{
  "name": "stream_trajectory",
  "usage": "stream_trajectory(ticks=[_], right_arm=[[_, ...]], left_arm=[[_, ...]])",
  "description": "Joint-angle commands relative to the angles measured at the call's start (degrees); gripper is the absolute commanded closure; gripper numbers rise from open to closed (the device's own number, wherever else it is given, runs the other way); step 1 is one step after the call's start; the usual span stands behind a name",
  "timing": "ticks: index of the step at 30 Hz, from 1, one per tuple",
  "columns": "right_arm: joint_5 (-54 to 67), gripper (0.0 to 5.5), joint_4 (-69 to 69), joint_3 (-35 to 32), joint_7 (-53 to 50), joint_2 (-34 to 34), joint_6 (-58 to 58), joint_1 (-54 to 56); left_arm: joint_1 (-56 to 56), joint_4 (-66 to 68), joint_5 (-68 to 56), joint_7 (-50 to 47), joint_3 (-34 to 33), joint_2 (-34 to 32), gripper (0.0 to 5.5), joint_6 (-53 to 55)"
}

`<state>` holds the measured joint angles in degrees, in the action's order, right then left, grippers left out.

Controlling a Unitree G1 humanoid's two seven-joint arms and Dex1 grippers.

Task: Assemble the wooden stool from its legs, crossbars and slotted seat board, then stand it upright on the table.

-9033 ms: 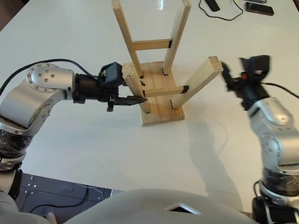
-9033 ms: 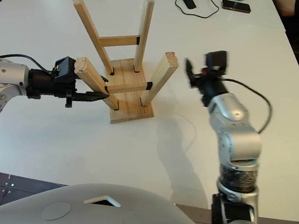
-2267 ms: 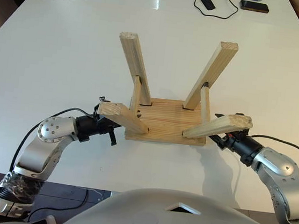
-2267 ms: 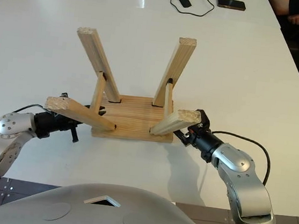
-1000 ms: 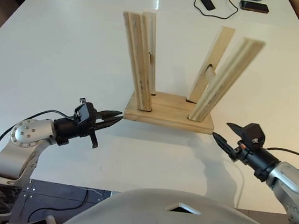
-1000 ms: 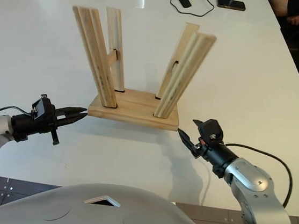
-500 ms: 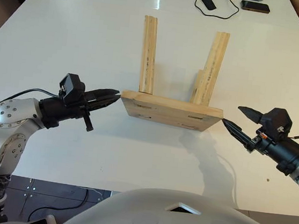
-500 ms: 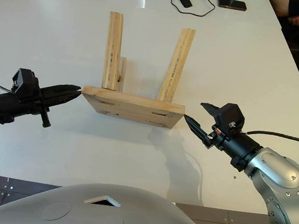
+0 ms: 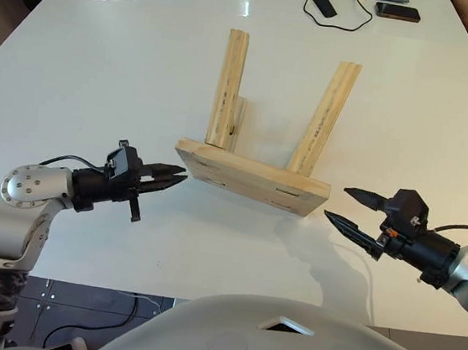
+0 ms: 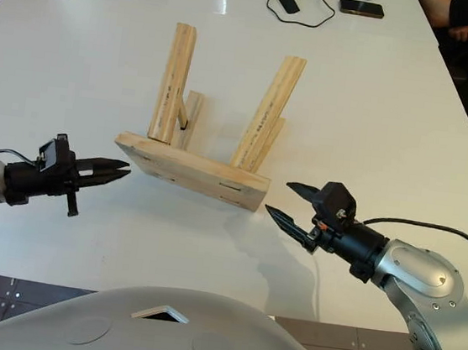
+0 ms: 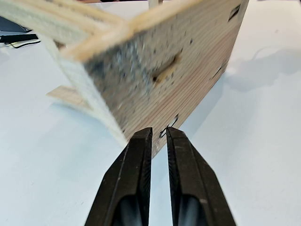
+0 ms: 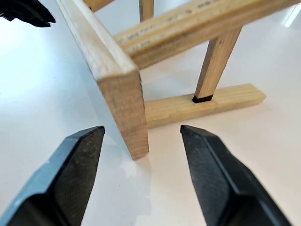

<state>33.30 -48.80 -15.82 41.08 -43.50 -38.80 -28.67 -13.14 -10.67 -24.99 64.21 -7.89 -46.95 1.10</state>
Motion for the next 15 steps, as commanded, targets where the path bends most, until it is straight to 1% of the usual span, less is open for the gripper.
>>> stream_trajectory(ticks=[1,4,8,9,10,11,12,13,15], right_arm=[[-1.8,2.53,4.5,-2.0,4.2,-2.5,3.5,-0.6],[-3.7,2.53,7.9,-0.6,7.0,-3.9,5.9,-0.5],[-7.5,2.53,11.7,6.2,9.6,-3.9,9.9,0.4],[-8.7,2.33,13.0,8.4,9.7,-3.3,11.0,1.4],[-10.6,2.25,14.9,11.0,9.5,-2.7,12.7,3.1],[-12.2,2.09,16.8,12.9,9.3,-2.2,14.1,4.6],[-13.8,1.86,18.9,14.6,9.2,-1.6,15.7,6.1],[-15.5,1.80,21.5,16.3,9.5,-1.3,17.4,7.8],[-18.0,1.80,26.8,19.5,11.2,-0.7,21.0,10.9]], left_arm=[[3.9,7.1,5.6,0.8,1.0,0.7,4.94,-8.9],[5.8,11.6,8.0,1.9,2.2,1.1,4.94,-14.5],[9.1,24.2,14.7,2.5,5.1,1.7,4.94,-27.6],[10.4,28.1,16.6,2.3,6.3,2.2,4.98,-31.6],[12.1,31.7,17.8,2.1,7.4,3.3,4.77,-34.6],[13.7,34.6,18.3,2.3,8.3,4.2,4.68,-36.9],[15.4,37.4,18.8,2.2,9.0,5.1,4.44,-39.3],[17.4,40.3,19.1,2.5,9.8,5.9,4.17,-41.3],[21.1,45.8,18.7,4.1,11.4,7.6,4.17,-45.2]])
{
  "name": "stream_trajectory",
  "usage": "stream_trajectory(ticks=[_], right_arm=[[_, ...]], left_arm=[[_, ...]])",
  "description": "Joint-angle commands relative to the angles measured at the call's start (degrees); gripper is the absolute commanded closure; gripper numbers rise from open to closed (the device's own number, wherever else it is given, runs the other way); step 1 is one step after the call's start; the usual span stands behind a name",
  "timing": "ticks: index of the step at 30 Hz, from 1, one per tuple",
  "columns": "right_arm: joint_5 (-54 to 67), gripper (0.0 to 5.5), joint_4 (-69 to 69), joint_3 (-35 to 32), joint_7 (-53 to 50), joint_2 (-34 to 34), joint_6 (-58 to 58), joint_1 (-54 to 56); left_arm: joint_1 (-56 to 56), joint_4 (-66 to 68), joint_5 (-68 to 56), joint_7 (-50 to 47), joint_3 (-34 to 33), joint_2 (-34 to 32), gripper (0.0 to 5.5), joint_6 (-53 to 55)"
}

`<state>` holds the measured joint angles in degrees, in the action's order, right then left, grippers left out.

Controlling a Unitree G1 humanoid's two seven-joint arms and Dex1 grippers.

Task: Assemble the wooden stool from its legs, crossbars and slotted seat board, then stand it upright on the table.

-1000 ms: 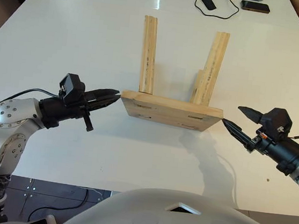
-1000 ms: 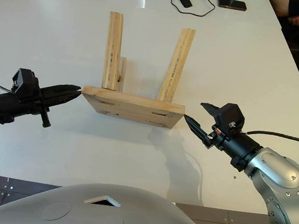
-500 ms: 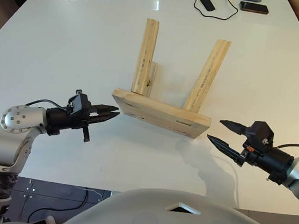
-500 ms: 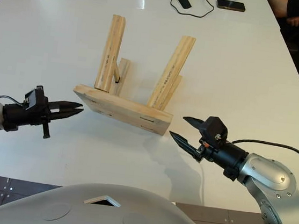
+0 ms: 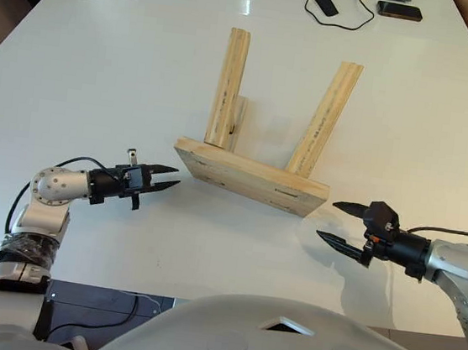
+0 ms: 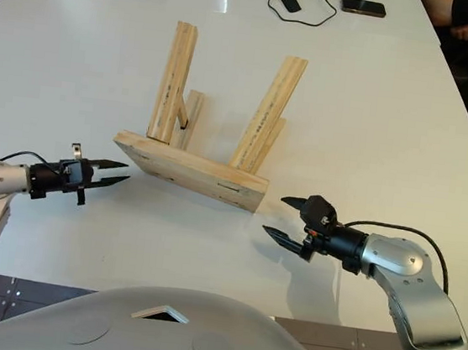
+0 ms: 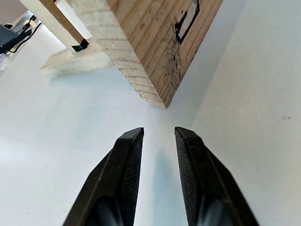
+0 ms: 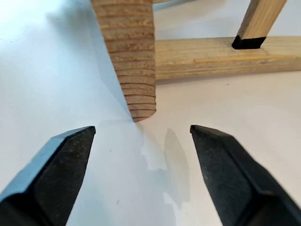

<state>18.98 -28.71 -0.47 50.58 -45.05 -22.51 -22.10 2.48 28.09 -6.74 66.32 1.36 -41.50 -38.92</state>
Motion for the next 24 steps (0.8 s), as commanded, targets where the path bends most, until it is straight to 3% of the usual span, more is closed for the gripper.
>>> stream_trajectory(ticks=[1,9,11,14,17,24], right_arm=[[-4.5,1.80,8.7,5.6,2.5,1.2,6.0,5.8],[-6.5,1.80,16.7,11.1,6.0,4.2,11.7,12.6],[-7.3,1.80,17.9,11.6,6.7,3.9,12.8,13.0],[-9.0,1.80,19.6,11.7,7.5,2.6,15.4,12.8],[-10.4,1.80,20.5,11.5,8.3,1.5,17.5,12.3],[-12.2,1.80,22.6,12.1,8.7,0.4,21.6,12.2]], left_arm=[[6.8,8.8,-0.5,3.5,2.9,2.9,4.17,-6.3],[14.7,16.7,-4.6,12.8,5.9,7.1,4.17,-8.2],[14.5,16.1,-5.7,13.5,5.8,7.8,3.99,-5.3],[12.2,11.5,-7.7,15.9,6.8,6.8,3.62,8.9],[10.2,7.3,-8.2,17.9,7.1,4.9,3.18,16.1],[13.6,8.0,-7.8,17.1,4.9,5.2,3.18,17.8]])
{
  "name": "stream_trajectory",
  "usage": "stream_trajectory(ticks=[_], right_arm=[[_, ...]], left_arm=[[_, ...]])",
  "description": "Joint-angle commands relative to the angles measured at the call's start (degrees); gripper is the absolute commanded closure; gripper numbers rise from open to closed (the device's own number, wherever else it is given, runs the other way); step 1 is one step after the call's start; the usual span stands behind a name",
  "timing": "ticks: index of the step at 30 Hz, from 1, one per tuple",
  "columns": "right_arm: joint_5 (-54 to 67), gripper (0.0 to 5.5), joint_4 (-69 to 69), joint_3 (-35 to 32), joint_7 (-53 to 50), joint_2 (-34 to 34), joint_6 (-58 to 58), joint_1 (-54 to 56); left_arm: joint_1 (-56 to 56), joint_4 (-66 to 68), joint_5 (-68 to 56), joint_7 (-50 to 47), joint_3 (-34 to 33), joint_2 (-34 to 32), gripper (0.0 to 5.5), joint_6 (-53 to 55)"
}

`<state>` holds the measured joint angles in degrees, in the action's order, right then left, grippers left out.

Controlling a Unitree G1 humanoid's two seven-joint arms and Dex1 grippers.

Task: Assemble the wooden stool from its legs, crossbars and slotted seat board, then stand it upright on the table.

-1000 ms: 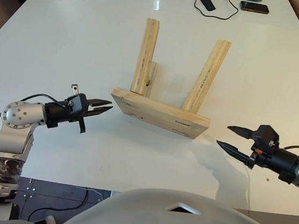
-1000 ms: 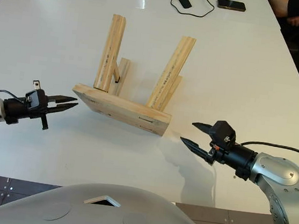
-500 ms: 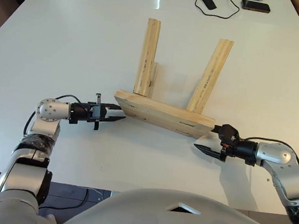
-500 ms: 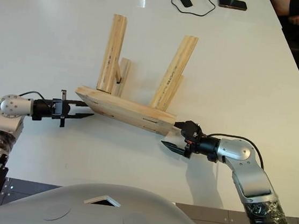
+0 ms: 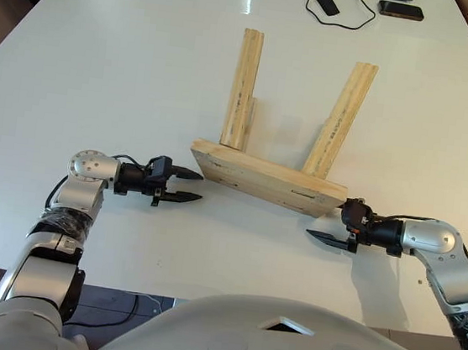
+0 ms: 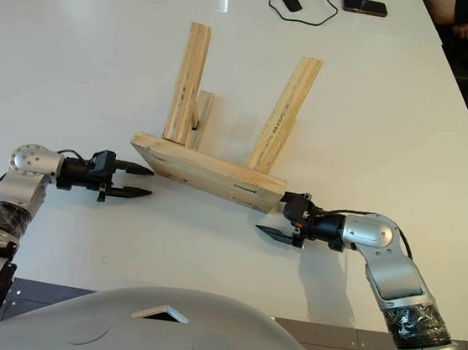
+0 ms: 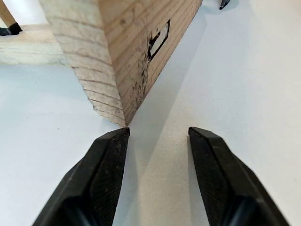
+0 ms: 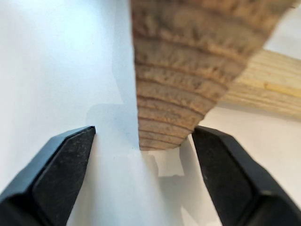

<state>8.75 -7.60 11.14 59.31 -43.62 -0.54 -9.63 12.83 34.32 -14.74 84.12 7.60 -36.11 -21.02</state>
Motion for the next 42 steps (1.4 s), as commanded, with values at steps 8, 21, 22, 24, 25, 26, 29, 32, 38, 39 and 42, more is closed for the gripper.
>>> stream_trajectory(ticks=[8,21,22,24,25,26,29,32,38,39,42], right_arm=[[-0.8,1.80,-0.6,1.2,-0.4,0.1,-1.6,-1.7],[-0.4,1.80,0.9,0.7,1.3,-0.9,-1.1,-0.4],[-0.3,1.80,0.6,0.4,1.1,-1.0,-1.2,-1.0],[-0.1,1.80,-0.4,-0.2,0.6,-1.1,-1.6,-1.9],[0.1,1.80,-0.7,-0.4,0.6,-1.0,-1.8,-2.0],[0.3,1.80,-0.8,-0.4,0.7,-0.9,-1.9,-1.8],[0.6,1.80,-1.6,-0.4,0.6,-0.6,-2.5,-1.8],[0.9,2.07,-2.1,-0.2,0.5,-0.2,-3.1,-1.1],[1.1,2.92,-3.2,-0.5,0.7,-0.7,-3.4,-2.0],[1.2,3.11,-3.3,-0.6,0.7,-0.8,-3.5,-2.1],[1.7,3.48,-4.0,-1.0,0.9,-1.0,-4.2,-2.6]], left_arm=[[6.0,4.1,0.0,-0.7,-2.2,2.9,3.18,0.2],[-2.5,-5.4,-1.5,2.1,-2.2,1.1,3.18,2.8],[-4.1,-7.1,-1.8,2.3,-2.5,0.4,3.18,3.3],[-6.9,-10.2,-2.6,2.5,-2.6,-0.7,3.18,4.1],[-8.3,-12.0,-3.0,2.3,-2.7,-1.1,3.18,4.7],[-9.4,-13.4,-3.2,2.0,-2.8,-1.4,3.18,5.1],[-9.6,-14.9,-3.3,1.9,-2.5,-1.5,3.18,6.4],[-8.7,-15.0,-3.0,1.9,-2.3,-1.4,3.14,7.0],[-7.2,-13.8,-2.5,2.3,-1.8,-1.1,3.85,6.1],[-7.2,-13.9,-2.6,2.3,-1.8,-1.1,4.05,6.2],[-7.6,-14.5,-3.0,2.8,-1.7,-1.3,4.15,6.4]])
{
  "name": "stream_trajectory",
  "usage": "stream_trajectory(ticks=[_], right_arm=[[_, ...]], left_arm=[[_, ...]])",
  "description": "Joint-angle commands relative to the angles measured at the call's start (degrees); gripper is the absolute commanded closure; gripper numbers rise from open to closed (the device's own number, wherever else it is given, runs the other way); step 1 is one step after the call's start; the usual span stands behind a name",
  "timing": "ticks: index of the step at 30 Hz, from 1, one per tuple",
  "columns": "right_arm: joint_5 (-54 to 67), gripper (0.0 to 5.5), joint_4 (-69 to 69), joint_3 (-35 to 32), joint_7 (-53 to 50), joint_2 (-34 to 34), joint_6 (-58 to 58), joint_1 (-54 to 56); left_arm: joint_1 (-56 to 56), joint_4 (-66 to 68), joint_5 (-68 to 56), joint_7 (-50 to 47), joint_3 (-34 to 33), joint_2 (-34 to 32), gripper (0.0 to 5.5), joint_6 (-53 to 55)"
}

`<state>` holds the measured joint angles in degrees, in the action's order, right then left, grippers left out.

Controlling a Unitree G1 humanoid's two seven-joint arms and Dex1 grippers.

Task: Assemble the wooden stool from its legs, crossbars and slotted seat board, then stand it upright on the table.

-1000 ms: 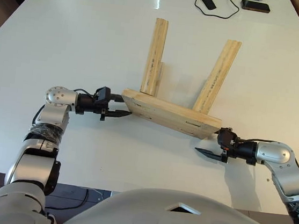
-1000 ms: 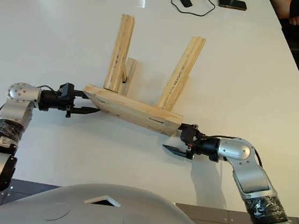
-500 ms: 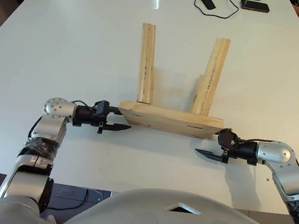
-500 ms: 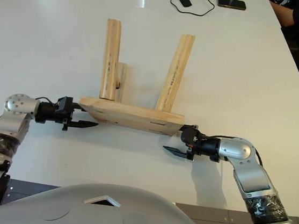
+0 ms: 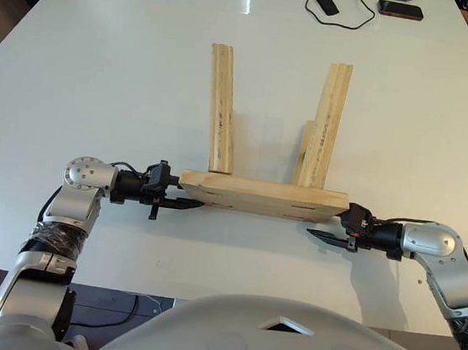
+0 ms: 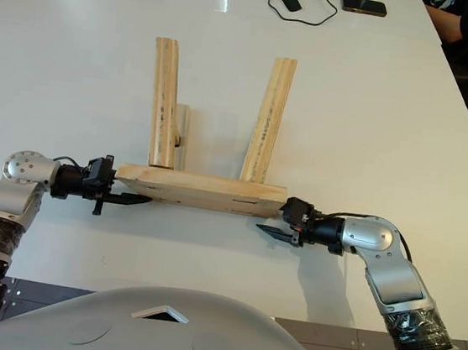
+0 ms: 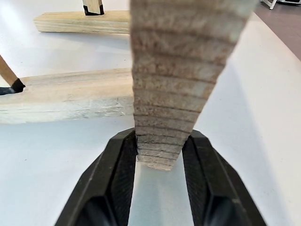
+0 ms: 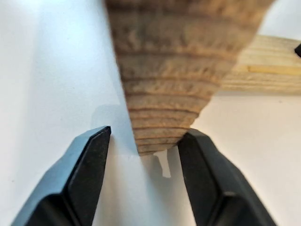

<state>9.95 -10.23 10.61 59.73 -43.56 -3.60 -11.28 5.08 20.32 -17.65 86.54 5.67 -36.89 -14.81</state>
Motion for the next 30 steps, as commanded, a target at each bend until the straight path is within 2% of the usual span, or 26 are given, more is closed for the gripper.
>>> stream_trajectory(ticks=[1,6,13,16,19,22,24,27,30], right_arm=[[0.7,3.60,-1.6,-0.5,0.5,-1.0,-1.4,-1.2],[1.4,4.16,-2.7,-0.8,0.8,-0.9,-2.8,-1.9],[2.1,4.16,-5.5,-0.7,0.5,-1.2,-5.7,-3.5],[7.1,4.16,-11.5,-4.0,-0.1,-1.7,-10.7,-6.3],[18.1,4.16,-21.1,-10.7,-0.1,-2.8,-19.3,-11.0],[35.3,4.16,-31.8,-19.2,-0.4,-5.4,-28.0,-15.7],[45.7,4.16,-35.9,-23.5,-2.4,-6.7,-31.3,-16.4],[66.8,4.16,-39.0,-28.0,-10.2,-10.3,-31.3,-15.8],[85.2,4.16,-39.9,-28.9,-18.6,-14.1,-27.6,-14.8]], left_arm=[[0.1,-0.6,-0.1,0.5,0.3,-0.6,4.15,0.2],[0.0,-0.9,-0.1,0.9,0.4,-0.8,4.16,0.3],[0.3,-2.8,-0.3,-0.5,0.1,-0.7,4.16,1.8],[-2.3,-9.3,-2.6,-2.9,-1.9,-1.7,4.16,5.8],[-6.7,-20.7,-7.9,-4.3,-4.3,-5.2,4.16,17.2],[-13.9,-34.6,-15.8,-1.1,-7.7,-13.3,4.16,28.5],[-16.1,-40.8,-22.6,-1.8,-11.2,-16.1,4.16,35.6],[-13.6,-47.5,-39.6,-10.0,-17.4,-19.0,4.16,48.9],[-9.9,-50.6,-46.4,-19.9,-19.3,-21.3,4.16,56.6]])
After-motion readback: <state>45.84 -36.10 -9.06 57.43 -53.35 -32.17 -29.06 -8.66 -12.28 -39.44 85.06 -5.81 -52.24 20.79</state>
